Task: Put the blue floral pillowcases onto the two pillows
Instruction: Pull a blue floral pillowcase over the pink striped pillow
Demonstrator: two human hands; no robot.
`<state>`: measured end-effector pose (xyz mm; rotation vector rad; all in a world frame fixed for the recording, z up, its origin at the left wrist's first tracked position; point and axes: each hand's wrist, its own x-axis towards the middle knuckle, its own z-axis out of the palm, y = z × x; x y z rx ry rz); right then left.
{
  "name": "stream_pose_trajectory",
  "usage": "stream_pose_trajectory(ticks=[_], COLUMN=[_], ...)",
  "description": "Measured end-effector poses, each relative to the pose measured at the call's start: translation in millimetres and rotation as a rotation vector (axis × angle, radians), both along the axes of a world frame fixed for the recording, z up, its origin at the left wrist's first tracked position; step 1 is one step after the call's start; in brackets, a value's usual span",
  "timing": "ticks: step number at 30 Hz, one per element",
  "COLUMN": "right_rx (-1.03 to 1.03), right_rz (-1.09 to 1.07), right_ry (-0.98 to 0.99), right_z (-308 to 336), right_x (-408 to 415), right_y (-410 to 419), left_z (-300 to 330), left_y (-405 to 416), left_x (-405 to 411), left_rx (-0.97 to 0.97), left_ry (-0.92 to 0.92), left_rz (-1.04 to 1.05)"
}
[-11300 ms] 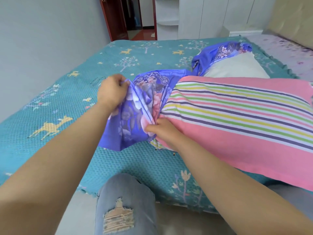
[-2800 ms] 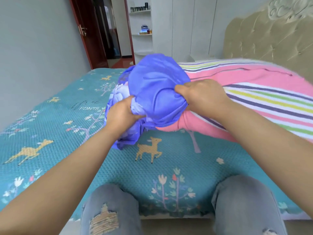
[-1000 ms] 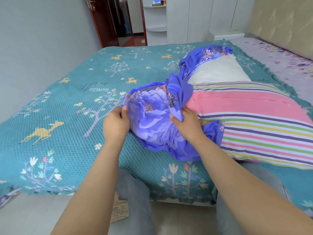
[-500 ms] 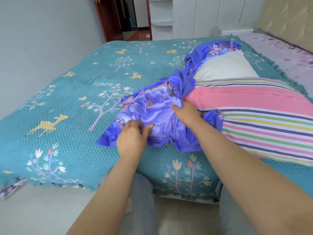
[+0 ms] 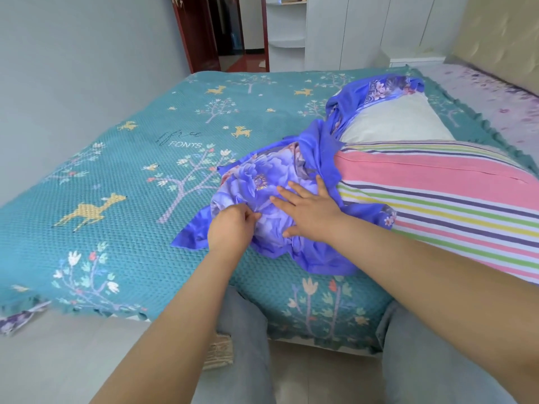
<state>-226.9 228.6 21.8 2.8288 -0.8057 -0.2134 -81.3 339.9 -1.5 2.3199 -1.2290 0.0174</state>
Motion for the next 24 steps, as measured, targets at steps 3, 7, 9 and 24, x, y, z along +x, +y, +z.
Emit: stream_pose_trajectory(ticks=[3,7,9,24], right_rx=[-0.011,-0.054,-0.046,-0.232], right_rz=[0.01,0.003,-0.02,0.27], right_ry=[-0.037,-0.099,-0.116,-0.529], right_z=[-4,-10,-8,-27], right_x=[11,4,4,-15], right_y=[2,-1,-4,-28], left_z=[-4,1,7,-16], left_y=[6,7,6,-31], left_x=[-2,-6,-17,-24], left_rx=[0.065,0.064,-0.014,-0.255], left_ry=[-0.152,-0.303,-0.384,0.076], left_rz=[-0.025,-0.058,-0.105,-0.008])
